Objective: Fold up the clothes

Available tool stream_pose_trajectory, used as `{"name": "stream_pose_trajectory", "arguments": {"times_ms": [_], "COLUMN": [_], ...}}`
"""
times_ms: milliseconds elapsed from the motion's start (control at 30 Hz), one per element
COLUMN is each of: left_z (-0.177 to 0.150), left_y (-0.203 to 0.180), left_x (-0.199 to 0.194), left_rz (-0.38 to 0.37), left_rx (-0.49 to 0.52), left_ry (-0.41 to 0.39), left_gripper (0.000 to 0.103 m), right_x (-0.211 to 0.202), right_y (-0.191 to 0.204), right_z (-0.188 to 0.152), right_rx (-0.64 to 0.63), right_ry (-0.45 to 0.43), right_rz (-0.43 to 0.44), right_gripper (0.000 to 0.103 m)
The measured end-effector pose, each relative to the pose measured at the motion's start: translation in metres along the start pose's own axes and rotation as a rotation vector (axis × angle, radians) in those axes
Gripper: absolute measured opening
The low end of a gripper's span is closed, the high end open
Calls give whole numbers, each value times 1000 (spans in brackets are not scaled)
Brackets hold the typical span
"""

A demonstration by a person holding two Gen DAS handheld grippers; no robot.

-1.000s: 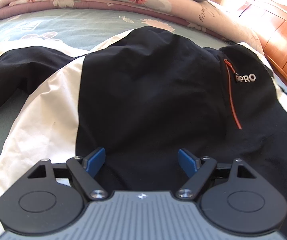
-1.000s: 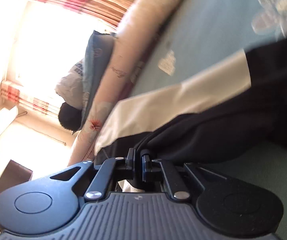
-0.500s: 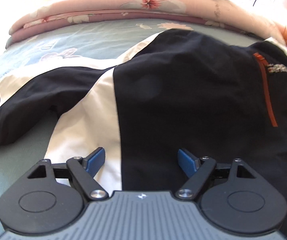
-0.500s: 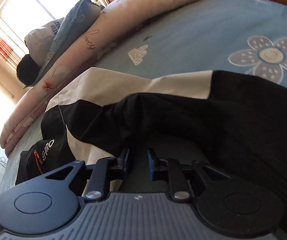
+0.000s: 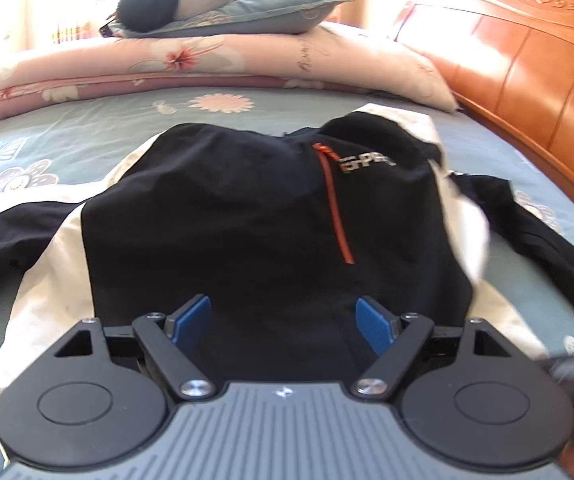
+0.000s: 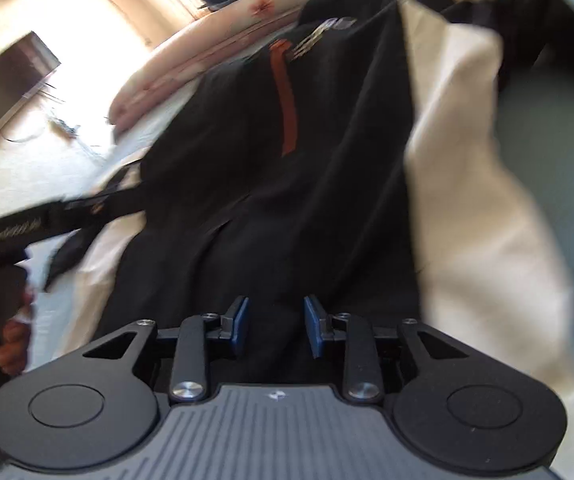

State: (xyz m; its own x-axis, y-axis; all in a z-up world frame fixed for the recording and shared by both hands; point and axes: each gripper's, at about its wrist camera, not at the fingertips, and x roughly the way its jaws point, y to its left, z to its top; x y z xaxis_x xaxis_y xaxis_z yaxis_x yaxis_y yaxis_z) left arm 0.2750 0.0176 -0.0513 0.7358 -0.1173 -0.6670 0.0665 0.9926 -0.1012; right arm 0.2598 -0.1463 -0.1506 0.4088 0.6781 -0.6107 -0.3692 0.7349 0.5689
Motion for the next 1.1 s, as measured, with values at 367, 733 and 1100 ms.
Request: {"name": "stream_pose_trajectory", "arguments": {"times_ms": [367,733,1100], "left_z": [-15,-51,-76], "left_y": [-40,-76,-66], "left_x": [6,29,17], "left_rz": [-160,-233,-196], "left_rx": [40,96,58], "left_ry": [32,182,184], "left_gripper": [80,80,81], "right_x": [-76,-104,-143], "right_y": [-12,-61,-63], "right_z": [-7,-56,-27], "right_rx": [29,239,235], "right_ry": [-31,-102,-142], "right_rz": [48,-34,42], "right_gripper": [51,53,59]}}
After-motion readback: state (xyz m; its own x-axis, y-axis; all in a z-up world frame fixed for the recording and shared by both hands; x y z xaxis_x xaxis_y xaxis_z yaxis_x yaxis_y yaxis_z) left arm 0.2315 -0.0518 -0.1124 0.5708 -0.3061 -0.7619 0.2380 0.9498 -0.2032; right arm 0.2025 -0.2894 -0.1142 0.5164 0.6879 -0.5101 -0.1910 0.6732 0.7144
